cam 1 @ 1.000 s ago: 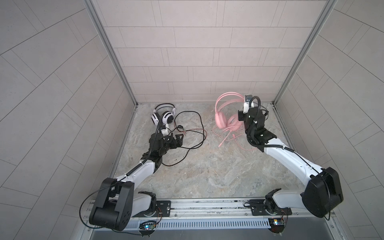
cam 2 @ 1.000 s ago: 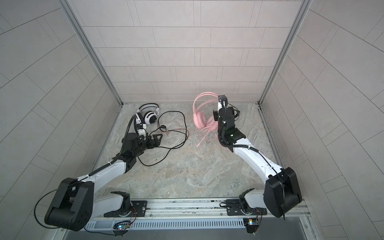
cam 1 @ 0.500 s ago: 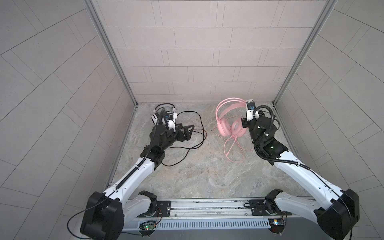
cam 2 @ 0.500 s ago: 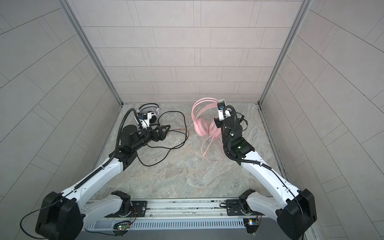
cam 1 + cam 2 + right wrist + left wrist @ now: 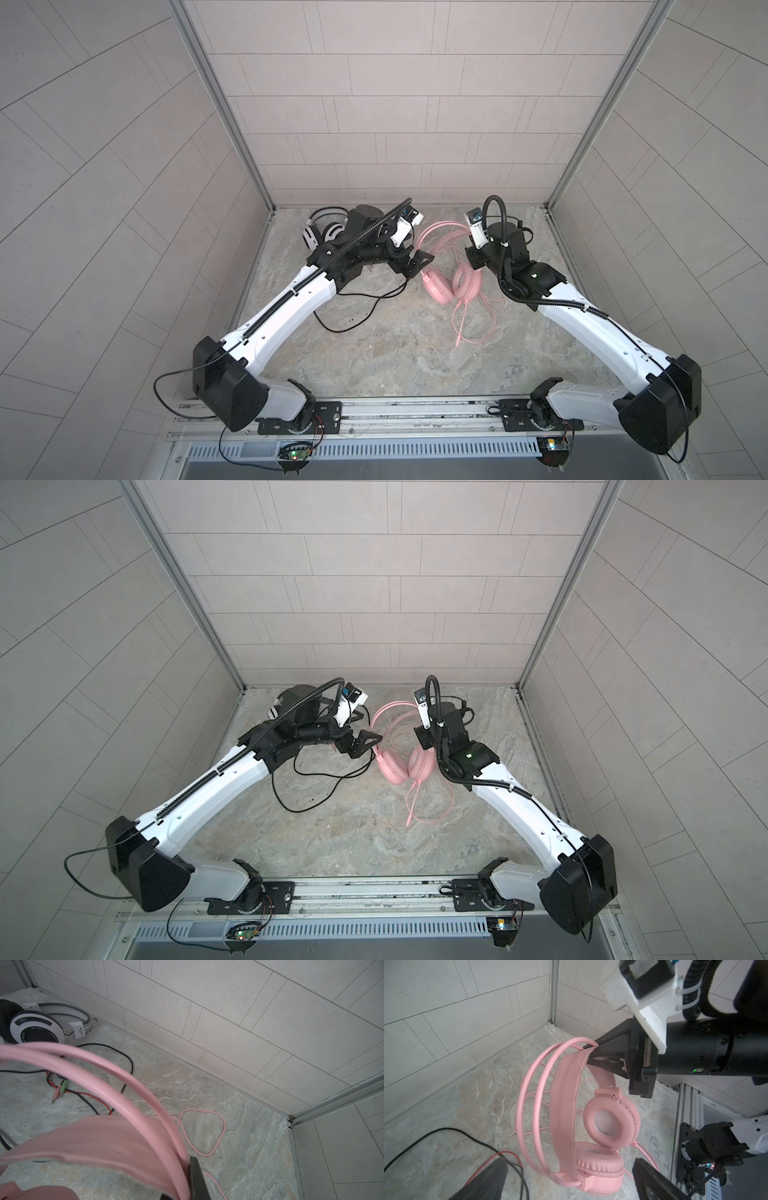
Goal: Wrap the headphones
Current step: 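Lift the pink headset with the right gripper toward the left gripper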
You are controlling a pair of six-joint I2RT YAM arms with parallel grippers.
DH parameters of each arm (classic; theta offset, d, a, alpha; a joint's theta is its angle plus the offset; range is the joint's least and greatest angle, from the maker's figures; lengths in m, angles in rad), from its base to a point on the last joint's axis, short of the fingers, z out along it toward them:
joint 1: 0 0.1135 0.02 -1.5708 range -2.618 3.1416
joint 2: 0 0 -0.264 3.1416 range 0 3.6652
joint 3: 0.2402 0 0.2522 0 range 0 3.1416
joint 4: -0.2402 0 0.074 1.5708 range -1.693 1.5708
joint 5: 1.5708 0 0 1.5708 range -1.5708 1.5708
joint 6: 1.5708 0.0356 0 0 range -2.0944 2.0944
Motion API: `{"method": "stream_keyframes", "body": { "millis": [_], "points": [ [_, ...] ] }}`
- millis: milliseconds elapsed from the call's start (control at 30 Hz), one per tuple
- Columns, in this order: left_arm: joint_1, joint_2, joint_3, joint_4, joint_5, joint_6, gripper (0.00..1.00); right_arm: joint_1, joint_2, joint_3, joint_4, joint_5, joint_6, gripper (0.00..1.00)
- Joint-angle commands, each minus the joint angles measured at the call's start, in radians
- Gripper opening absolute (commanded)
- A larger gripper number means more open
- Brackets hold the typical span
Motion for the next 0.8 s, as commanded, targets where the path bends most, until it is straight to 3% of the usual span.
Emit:
{"method": "stream_keyframes", "body": {
  "millis": [0,200,433,767],
  "points": [
    [-0.018,0.052,0.116,-0.200,-0.015,0.168,1.00,0.011,0.003,0.077,-0.062,-0.019,0.061,0.00],
    [-0.067,0.126,0.230,-0.258,-0.250,0.254,1.00,0.053,0.003,0.102,-0.091,0.018,0.081,0.00],
    [-0.122,0.194,0.318,-0.269,-0.363,0.281,1.00,0.095,0.016,0.143,-0.149,0.040,0.093,0.00],
    [-0.126,0.297,0.440,-0.310,-0.485,0.271,1.00,0.184,0.023,0.201,-0.188,0.049,0.097,0.00]
  ]
}}
